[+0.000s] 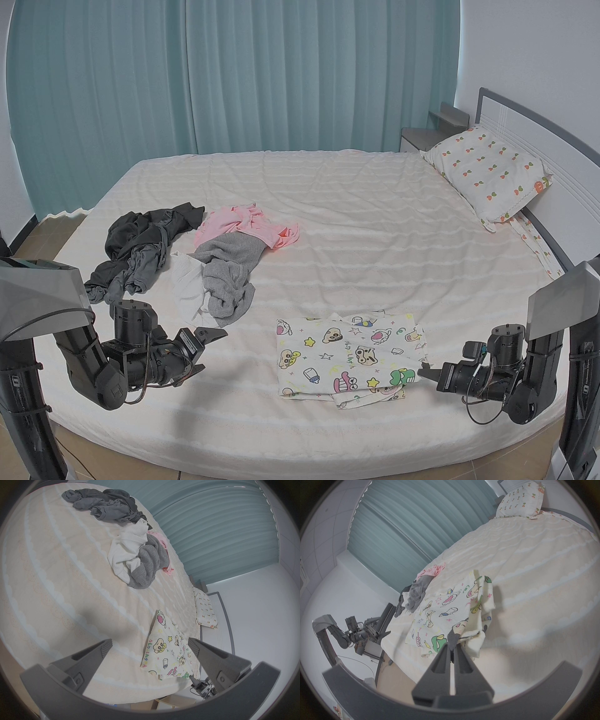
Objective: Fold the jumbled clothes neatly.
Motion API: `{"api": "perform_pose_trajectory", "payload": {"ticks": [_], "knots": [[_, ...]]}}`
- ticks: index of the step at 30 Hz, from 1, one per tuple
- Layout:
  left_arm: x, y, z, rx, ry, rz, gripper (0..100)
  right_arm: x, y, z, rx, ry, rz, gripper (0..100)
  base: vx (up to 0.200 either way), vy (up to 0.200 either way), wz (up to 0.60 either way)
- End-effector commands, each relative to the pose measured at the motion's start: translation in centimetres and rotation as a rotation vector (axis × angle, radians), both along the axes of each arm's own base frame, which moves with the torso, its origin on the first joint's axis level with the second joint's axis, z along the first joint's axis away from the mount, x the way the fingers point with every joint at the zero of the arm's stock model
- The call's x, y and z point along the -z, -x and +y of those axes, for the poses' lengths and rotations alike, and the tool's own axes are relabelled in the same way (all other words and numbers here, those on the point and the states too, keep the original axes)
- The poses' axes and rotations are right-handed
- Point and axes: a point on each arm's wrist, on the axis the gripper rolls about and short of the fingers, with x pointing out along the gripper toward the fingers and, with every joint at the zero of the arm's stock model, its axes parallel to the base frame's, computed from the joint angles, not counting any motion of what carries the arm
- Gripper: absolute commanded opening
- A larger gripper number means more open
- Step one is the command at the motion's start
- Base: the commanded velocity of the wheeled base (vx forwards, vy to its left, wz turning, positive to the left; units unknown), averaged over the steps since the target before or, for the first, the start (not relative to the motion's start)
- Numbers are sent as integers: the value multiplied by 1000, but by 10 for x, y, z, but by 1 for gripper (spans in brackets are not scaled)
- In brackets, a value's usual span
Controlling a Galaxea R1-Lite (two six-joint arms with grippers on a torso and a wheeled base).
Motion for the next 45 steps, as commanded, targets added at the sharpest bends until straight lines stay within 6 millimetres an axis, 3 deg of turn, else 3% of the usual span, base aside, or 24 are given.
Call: {"api": "perform_pose_trajectory", "payload": {"ticks": [1,6,7,11,17,20,23,26,27,32,39,45], "knots": [[0,0,0,-1,0,1,100,9,4,-1,-5,11,34,0,0,0,0],[0,0,0,-1,0,1,100,12,4,-2,-2,14,44,0,0,0,0],[0,0,0,-1,0,1,100,12,5,-1,-4,14,45,100,0,0,0],[0,0,0,-1,0,1,100,6,4,-2,1,13,25,100,0,0,0],[0,0,0,0,1,-1,100,-25,-6,-10,42,-20,-99,100,0,0,0],[0,-1,0,-1,0,-1,100,-33,-34,-3,45,-35,-196,100,0,0,0],[0,0,0,-2,1,1,100,-34,-63,1,65,-27,-209,100,0,0,0],[0,0,0,-3,0,1,100,-35,-77,2,76,-18,-191,100,0,0,0],[0,0,0,-2,-1,0,100,-37,-94,4,82,-14,-177,100,0,0,0],[0,0,0,-3,0,1,100,-20,-120,9,102,12,-126,100,0,0,0],[0,0,0,-3,0,1,100,19,-135,12,124,49,-84,100,0,0,0],[1,1,0,-5,-4,3,100,20,-139,13,123,49,-95,100,0,0,0]]}}
